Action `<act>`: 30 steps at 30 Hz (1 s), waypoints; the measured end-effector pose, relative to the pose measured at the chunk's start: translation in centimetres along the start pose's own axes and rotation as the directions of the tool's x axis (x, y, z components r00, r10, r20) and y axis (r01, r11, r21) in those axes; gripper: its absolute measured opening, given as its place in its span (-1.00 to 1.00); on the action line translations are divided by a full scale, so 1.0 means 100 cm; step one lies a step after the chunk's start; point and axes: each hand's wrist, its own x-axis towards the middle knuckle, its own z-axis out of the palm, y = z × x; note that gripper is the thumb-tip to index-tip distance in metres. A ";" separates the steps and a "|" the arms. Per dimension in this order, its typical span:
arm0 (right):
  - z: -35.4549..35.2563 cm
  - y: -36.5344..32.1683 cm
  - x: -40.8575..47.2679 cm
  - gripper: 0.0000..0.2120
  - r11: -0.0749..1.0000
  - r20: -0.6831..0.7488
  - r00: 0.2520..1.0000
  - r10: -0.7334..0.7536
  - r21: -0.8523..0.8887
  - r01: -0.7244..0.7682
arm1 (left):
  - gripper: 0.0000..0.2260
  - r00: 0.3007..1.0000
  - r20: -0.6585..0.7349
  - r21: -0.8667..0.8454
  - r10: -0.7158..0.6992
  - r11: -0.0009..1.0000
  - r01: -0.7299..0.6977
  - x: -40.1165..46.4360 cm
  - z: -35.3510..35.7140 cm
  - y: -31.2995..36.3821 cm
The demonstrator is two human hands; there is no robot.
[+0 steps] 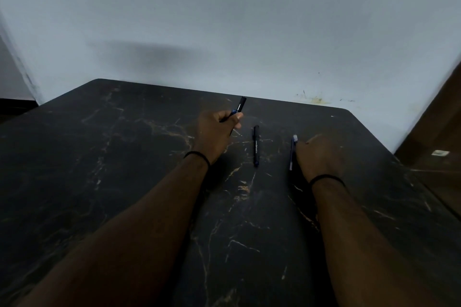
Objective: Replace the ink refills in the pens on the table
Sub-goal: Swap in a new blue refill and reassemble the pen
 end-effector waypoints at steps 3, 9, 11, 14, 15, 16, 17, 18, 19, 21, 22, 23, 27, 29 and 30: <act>0.000 0.001 -0.001 -0.52 1.000 0.006 1.000 -0.022 0.005 0.022 | -0.74 1.000 0.005 -0.017 -0.004 1.000 0.005 -0.001 0.000 0.000; -0.002 0.000 -0.003 -0.57 1.000 -0.002 1.000 -0.016 0.003 0.016 | -0.73 1.000 0.008 -0.011 -0.016 1.000 0.016 0.000 0.000 -0.001; -0.003 -0.002 -0.003 -0.59 1.000 -0.006 1.000 -0.019 -0.001 0.019 | -0.74 1.000 0.004 -0.005 -0.013 1.000 0.013 0.000 0.000 -0.001; -0.004 -0.003 -0.003 -0.65 1.000 -0.035 0.999 -0.014 -0.009 0.014 | -0.74 1.000 -0.001 -0.007 -0.013 1.000 0.013 0.000 0.000 0.000; -0.005 -0.003 -0.003 -0.67 1.000 -0.042 0.999 -0.017 -0.009 0.016 | -0.74 1.000 -0.001 -0.006 -0.012 1.000 0.012 0.000 -0.001 0.000; -0.005 -0.003 -0.004 -0.67 1.000 -0.042 0.999 -0.015 -0.005 0.015 | -0.74 1.000 0.000 -0.003 -0.012 1.000 0.012 0.000 -0.001 0.000; -0.005 -0.003 -0.004 -0.67 1.000 -0.036 0.999 -0.010 0.001 0.010 | -0.74 1.000 0.003 -0.002 -0.011 1.000 0.011 0.000 -0.001 0.000; -0.005 -0.003 -0.004 -0.67 1.000 -0.029 1.000 -0.007 0.006 0.007 | -0.74 1.000 0.006 -0.003 -0.012 1.000 0.012 0.000 -0.001 -0.001; -0.005 -0.004 -0.004 -0.67 1.000 -0.022 1.000 -0.006 0.010 0.006 | -0.74 1.000 0.007 -0.006 -0.015 1.000 0.015 0.000 0.000 0.000; -0.005 -0.004 -0.003 -0.71 1.000 -0.023 1.000 -0.011 0.007 0.011 | -0.74 1.000 0.007 -0.006 -0.020 1.000 0.020 -0.001 0.000 0.000; -0.005 -0.005 -0.003 -0.72 1.000 -0.035 0.999 -0.017 -0.005 0.016 | -0.74 1.000 0.006 -0.006 -0.019 1.000 0.019 -0.001 0.000 0.000; -0.006 -0.006 -0.004 -0.72 1.000 -0.053 0.998 -0.027 -0.016 0.026 | -0.74 1.000 0.005 -0.005 -0.017 1.000 0.017 -0.001 0.000 0.000; -0.010 -0.010 -0.007 -0.68 0.995 -0.055 0.994 -0.095 -0.016 0.094 | -0.74 1.000 0.007 -0.012 -0.018 1.000 0.018 -0.001 0.000 0.000; -0.010 -0.013 -0.009 -0.70 0.993 -0.016 0.993 -0.116 -0.014 0.115 | -0.74 1.000 0.005 -0.015 -0.016 1.000 0.016 -0.002 0.000 0.001; -0.010 -0.014 -0.010 -0.72 0.993 -0.003 0.993 -0.117 -0.020 0.116 | -0.74 1.000 0.006 -0.014 -0.011 1.000 0.011 -0.002 -0.001 0.001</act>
